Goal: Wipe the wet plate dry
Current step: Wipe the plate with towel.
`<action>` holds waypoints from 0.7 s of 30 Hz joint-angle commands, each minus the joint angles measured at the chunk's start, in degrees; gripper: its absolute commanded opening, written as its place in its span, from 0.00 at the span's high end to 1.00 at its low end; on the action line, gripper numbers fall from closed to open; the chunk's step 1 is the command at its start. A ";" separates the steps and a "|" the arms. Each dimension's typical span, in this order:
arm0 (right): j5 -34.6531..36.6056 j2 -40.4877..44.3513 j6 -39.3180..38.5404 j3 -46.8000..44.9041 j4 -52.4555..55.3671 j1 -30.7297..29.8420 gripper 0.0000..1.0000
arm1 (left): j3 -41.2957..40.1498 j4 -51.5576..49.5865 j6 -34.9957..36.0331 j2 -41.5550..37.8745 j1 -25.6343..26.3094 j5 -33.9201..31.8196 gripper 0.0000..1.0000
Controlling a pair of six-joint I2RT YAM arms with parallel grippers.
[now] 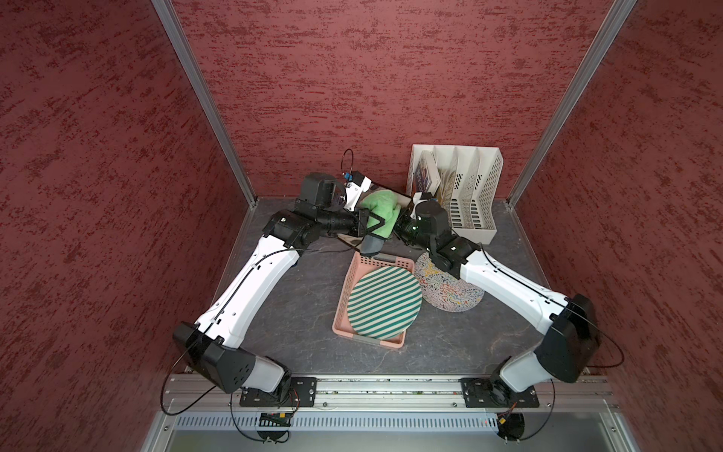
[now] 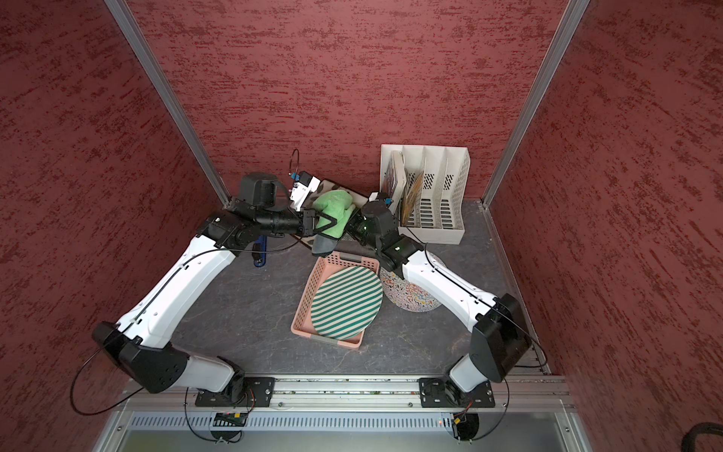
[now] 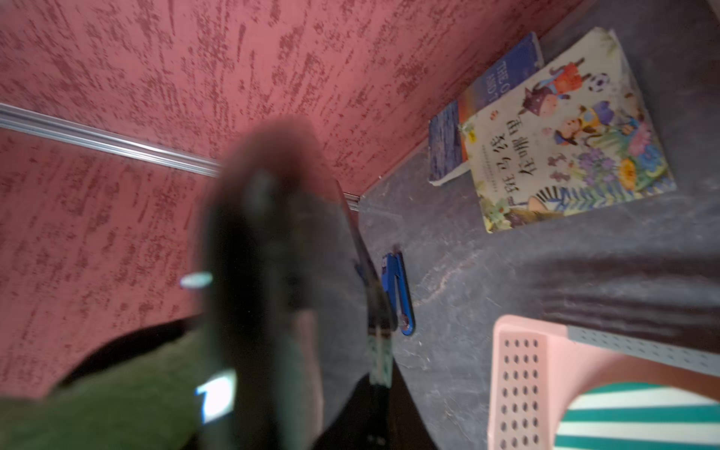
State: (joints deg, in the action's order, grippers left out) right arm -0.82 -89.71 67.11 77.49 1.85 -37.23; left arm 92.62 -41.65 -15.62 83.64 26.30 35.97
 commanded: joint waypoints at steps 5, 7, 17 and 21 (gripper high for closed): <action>-4.76 -1.01 3.85 12.50 -23.43 3.31 1.00 | -3.08 -4.22 0.86 1.46 -2.98 -2.76 1.00; -8.44 -1.33 3.86 12.59 -23.36 3.33 1.00 | -2.62 -4.44 -0.31 1.30 -5.13 -5.52 1.00; -26.63 3.09 4.01 -1.40 -26.74 1.72 1.00 | 8.16 -2.34 -0.83 7.38 -17.20 -1.98 1.00; -26.70 2.43 5.23 -2.55 -29.08 1.10 1.00 | 14.78 0.62 4.23 11.16 -13.15 18.69 1.00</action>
State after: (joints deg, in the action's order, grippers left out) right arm -22.00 -91.00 69.78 72.49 -10.26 -35.24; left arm 102.94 -43.48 -16.10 93.84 9.54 39.57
